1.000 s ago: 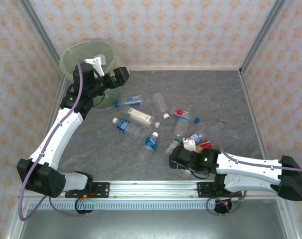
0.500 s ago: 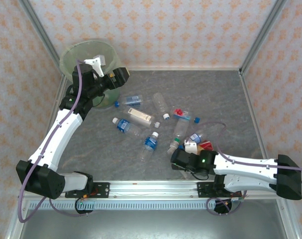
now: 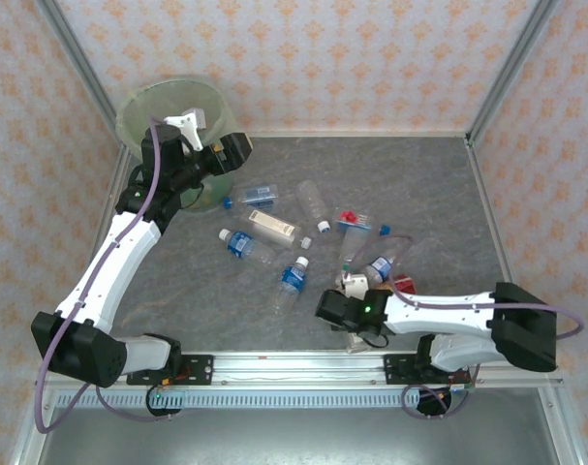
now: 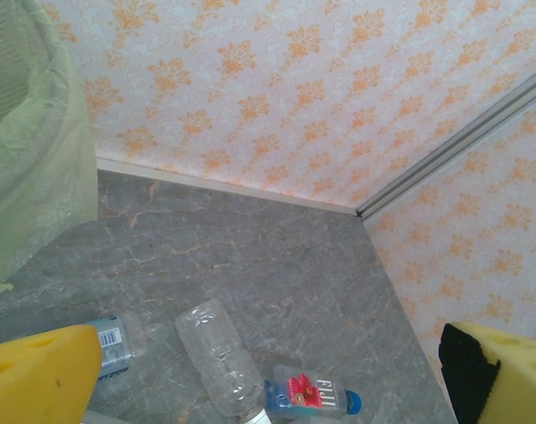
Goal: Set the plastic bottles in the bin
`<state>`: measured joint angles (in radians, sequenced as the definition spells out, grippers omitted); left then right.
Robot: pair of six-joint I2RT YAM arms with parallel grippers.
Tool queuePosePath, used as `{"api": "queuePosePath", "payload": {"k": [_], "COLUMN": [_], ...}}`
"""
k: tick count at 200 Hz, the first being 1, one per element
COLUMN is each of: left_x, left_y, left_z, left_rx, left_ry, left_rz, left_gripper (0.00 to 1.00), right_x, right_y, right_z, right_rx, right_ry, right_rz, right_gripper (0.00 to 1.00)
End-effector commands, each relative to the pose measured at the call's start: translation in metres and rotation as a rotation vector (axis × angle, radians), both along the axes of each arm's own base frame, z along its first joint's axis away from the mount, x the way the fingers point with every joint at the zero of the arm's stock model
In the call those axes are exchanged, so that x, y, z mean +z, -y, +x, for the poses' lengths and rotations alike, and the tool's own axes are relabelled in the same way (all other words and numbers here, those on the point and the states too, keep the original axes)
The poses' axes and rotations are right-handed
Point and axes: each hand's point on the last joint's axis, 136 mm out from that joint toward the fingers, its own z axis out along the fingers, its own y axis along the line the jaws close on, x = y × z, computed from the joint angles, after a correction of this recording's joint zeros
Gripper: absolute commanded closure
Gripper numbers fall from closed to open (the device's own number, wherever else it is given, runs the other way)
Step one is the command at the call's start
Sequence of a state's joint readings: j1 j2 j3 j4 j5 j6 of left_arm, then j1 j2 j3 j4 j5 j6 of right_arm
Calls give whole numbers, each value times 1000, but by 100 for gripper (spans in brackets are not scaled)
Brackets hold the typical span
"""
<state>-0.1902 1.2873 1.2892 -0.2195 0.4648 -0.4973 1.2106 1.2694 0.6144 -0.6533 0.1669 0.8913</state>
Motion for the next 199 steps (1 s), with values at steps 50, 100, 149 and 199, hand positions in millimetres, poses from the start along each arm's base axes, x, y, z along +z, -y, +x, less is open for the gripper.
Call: {"api": "queuePosePath", "payload": {"k": [50, 100, 149, 199], "left_x": [12, 10, 5, 3], "left_y": [3, 1, 1, 5], "left_z": [-1, -3, -2, 4], "left_rx": [-10, -3, 1, -8], "left_ry": [26, 18, 14, 10], "left_rz": [13, 28, 17, 3], "left_gripper": [1, 1, 1, 1], "right_x": [16, 26, 37, 31], "right_y": [-35, -50, -39, -30], "right_z": [54, 64, 43, 21], "right_rx": [37, 81, 55, 60], "right_ry": [164, 152, 118, 74], "right_rz": [-53, -12, 78, 105], "right_gripper": [40, 24, 18, 15]}}
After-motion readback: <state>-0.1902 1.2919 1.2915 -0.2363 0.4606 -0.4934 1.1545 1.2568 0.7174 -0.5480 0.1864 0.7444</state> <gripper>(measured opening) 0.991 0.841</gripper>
